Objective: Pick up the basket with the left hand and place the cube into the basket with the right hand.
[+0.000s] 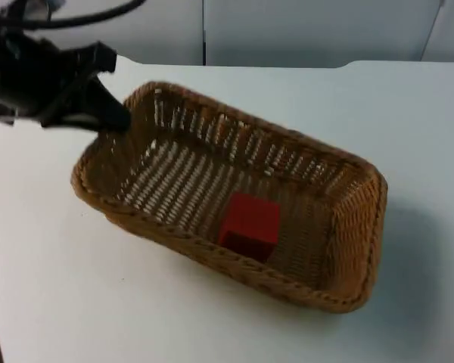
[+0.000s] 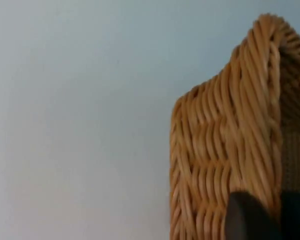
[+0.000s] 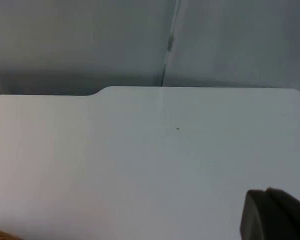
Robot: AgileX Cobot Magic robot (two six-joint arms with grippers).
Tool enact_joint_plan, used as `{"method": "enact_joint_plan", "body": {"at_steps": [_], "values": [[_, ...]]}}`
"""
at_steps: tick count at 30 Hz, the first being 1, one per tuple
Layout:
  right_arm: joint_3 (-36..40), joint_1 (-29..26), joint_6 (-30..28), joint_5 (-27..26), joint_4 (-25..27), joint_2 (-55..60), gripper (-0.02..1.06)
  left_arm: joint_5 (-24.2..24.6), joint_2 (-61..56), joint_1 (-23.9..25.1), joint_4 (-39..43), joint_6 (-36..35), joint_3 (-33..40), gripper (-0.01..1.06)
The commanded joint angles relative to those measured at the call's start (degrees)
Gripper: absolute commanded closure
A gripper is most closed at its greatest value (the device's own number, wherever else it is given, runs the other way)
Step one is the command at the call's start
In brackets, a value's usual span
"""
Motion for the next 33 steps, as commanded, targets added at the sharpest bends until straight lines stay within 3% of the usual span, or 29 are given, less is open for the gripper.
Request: {"method": "enact_joint_plan", "body": {"at_steps": [1,4,6,10,20,33], "values": [[0.2,-0.4,0.6,-0.3,-4.6,-2.2,1.05,-2.4,-5.5,-0.1,4.1,-2.2,-1.9,1.05],[0.2,-0.4,1.8,-2.7,-7.8,-5.0,1.05,-9.8,-13.0,-0.1,6.2,-2.7,-2.4,1.05],[0.2,-0.4,1.8,-3.2,-7.8,-5.7,1.05,-11.5,-14.3,-0.1,7.2,-2.9,-2.4,1.05],[0.2,-0.4,1.8,-3.2,-7.3,-6.8,1.05,-7.3,-13.1,0.4,13.0,-11.0,-2.4,1.05],[0.2,-0.4,1.8,-2.2,-6.7,-6.8,1.05,2.2,-3.9,0.4,10.8,-14.8,-2.4,1.05],[0.2,-0.4,1.5,-1.2,-6.7,-6.8,1.05,2.8,5.4,0.4,4.7,-14.6,-2.4,1.05]]}}
